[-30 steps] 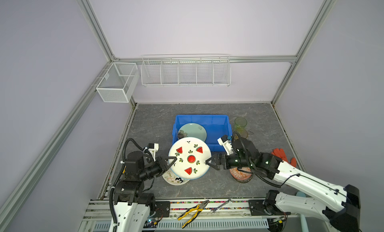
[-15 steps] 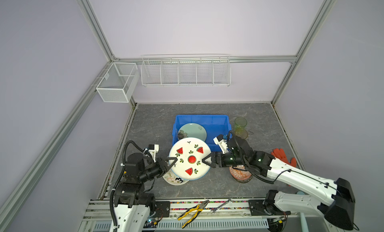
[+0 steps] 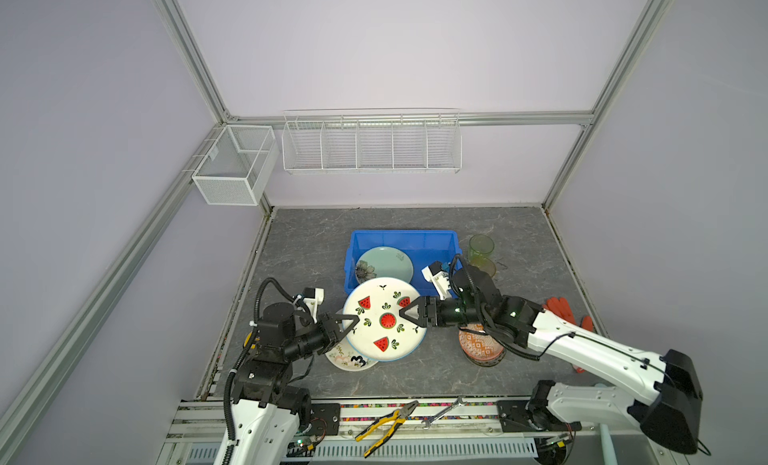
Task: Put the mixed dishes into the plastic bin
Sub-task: 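Carry the upright watermelon plate toward the blue bin with both grippers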
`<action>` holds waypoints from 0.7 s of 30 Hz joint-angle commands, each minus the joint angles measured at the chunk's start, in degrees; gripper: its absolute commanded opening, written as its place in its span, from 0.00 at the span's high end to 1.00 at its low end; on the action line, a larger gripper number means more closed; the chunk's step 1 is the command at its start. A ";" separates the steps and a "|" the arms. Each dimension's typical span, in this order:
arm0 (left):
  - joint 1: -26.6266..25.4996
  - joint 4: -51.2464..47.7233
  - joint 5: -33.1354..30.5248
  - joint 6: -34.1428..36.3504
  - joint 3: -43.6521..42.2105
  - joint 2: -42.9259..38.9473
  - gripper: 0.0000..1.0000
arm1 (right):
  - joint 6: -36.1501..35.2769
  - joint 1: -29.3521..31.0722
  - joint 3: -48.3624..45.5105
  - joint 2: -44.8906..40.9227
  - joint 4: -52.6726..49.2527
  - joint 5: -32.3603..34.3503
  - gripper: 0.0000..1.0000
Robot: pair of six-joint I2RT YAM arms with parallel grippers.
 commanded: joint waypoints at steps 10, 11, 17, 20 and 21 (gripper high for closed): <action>-9.33 12.89 -6.37 -3.09 -2.21 4.53 1.00 | 1.64 -1.82 0.63 -0.23 2.59 -1.08 0.50; -10.05 12.97 -6.92 -3.00 -2.16 5.01 1.00 | 1.71 -2.00 0.46 -0.53 2.42 -0.88 0.51; -10.96 14.60 -8.23 -3.00 -2.55 6.13 1.00 | 1.06 -3.30 -0.37 -2.47 1.23 -0.39 0.59; -11.02 15.48 -8.32 -3.52 -3.16 6.62 1.00 | 0.67 -3.75 -0.46 -3.33 0.36 -0.36 0.64; -11.00 15.71 -8.32 -3.65 -3.34 6.77 1.00 | 0.67 -3.91 -0.61 -3.59 0.35 -0.37 0.66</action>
